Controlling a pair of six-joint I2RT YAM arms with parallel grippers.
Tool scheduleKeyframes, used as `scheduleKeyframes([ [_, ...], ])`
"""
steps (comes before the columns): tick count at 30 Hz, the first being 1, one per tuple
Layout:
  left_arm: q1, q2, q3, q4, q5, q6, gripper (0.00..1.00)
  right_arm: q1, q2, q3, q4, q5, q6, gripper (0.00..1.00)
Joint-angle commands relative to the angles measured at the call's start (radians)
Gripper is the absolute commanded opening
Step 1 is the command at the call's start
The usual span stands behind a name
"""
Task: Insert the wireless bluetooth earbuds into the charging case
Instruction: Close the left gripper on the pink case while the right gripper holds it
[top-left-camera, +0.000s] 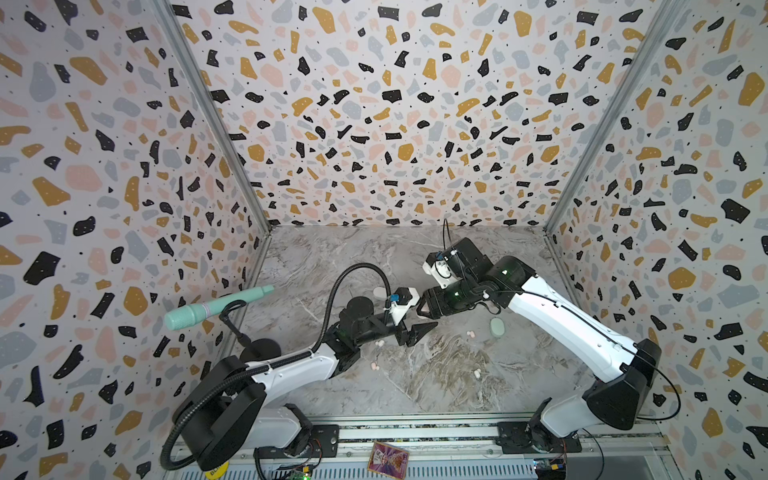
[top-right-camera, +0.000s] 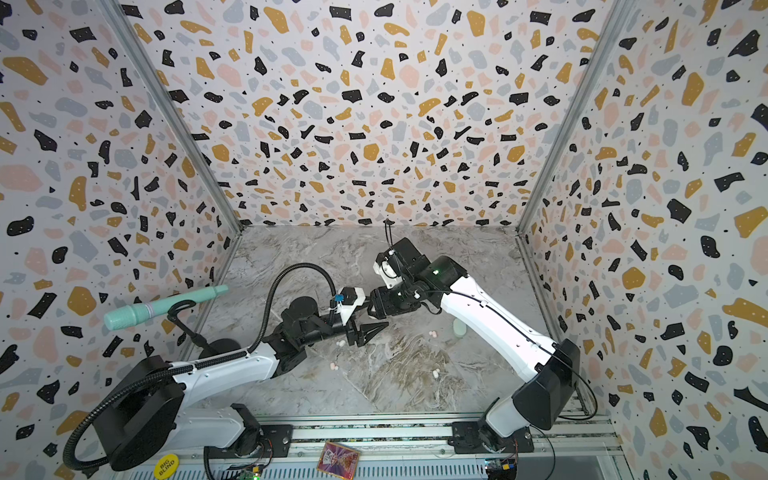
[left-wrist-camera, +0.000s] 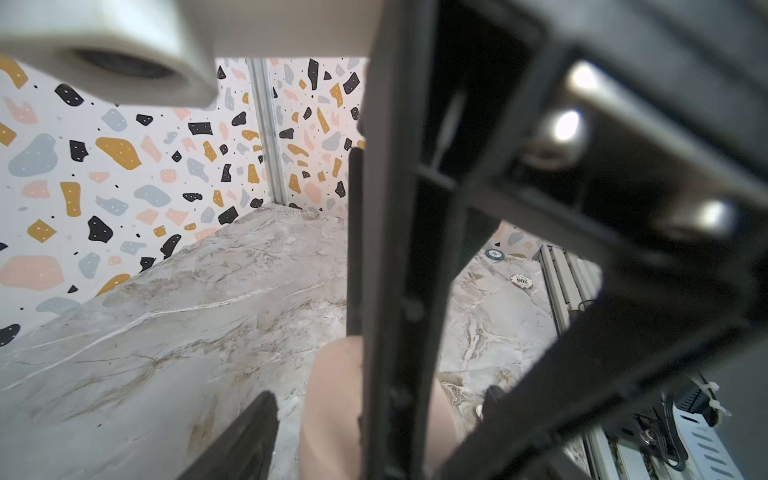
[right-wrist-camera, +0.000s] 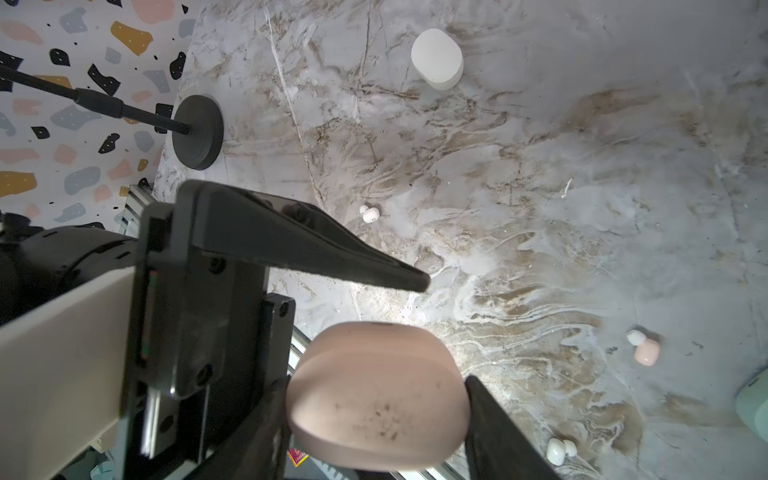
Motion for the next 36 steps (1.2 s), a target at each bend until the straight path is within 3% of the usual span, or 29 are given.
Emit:
scheduleKeyframes([
  [1, -0.008, 0.008, 0.03, 0.037, 0.01, 0.007, 0.74, 0.012, 0.001, 0.046, -0.033, 0.008, 0.013, 0.51],
  [8, -0.015, 0.008, 0.036, 0.002, -0.032, 0.025, 0.65, 0.014, 0.008, 0.073, -0.05, 0.023, 0.049, 0.51],
  [36, -0.045, -0.02, 0.024, 0.041, -0.12, 0.037, 0.57, 0.021, 0.018, 0.082, -0.072, 0.026, 0.087, 0.5],
])
